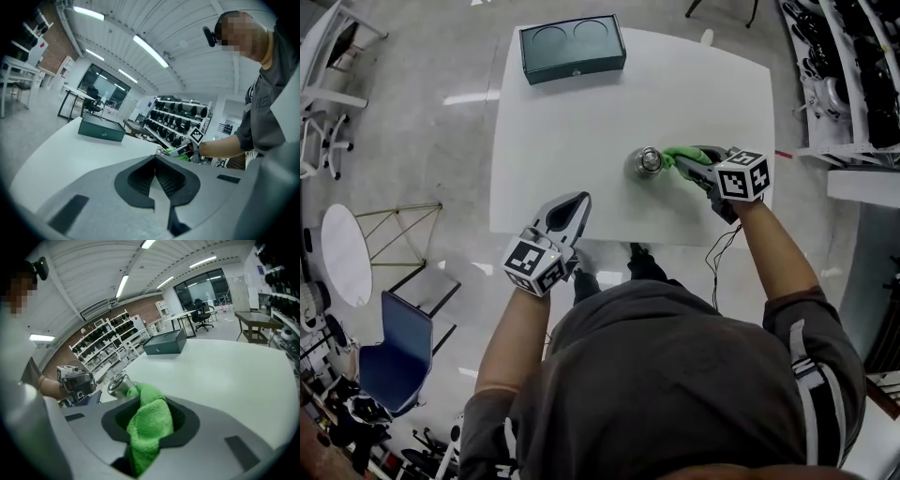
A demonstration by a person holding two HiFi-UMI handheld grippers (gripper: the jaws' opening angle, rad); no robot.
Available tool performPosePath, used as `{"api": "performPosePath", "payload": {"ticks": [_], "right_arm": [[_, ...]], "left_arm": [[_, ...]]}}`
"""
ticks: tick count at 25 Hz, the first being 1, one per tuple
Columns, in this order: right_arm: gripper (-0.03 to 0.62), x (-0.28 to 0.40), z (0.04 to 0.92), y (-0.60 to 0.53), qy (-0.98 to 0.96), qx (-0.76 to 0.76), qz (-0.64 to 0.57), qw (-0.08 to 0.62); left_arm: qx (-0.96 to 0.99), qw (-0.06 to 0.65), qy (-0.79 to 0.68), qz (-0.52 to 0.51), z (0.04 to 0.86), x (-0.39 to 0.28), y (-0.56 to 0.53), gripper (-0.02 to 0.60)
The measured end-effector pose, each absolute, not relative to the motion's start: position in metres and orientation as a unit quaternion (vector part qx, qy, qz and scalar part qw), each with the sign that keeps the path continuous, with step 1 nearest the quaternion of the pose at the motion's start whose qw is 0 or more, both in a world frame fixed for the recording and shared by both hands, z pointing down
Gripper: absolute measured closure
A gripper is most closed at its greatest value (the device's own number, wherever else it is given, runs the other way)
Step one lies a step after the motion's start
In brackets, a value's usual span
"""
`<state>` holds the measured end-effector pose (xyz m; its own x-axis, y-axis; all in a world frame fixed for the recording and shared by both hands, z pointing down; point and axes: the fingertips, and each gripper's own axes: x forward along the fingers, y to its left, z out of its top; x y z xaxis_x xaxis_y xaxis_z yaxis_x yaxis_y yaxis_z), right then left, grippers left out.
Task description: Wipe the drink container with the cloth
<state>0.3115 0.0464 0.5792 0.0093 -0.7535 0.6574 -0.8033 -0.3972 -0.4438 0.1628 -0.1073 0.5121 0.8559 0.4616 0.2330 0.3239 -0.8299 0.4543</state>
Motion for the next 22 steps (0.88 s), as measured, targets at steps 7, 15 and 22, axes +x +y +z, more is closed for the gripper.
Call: {"api": "performPosePath", "payload": {"ticks": [7,15,22], "right_arm": [[0.513,0.335,0.565,0.01,-0.598,0.665,0.441,0.075],[0.513,0.333,0.543,-0.034,-0.635,0.636,0.413,0.149],[0.513,0.313,0.474,-0.019,-0.569,0.75,0.33,0.07]], "left_arm": [[0.949,0.21,0.172,0.161,0.51,0.154,-0.122,0.577],[0.951,0.21,0.163,0.157,0.509,0.142,-0.14,0.577],[0.947,0.205,0.19,0.159,0.506,0.13,-0.156,0.577]]}}
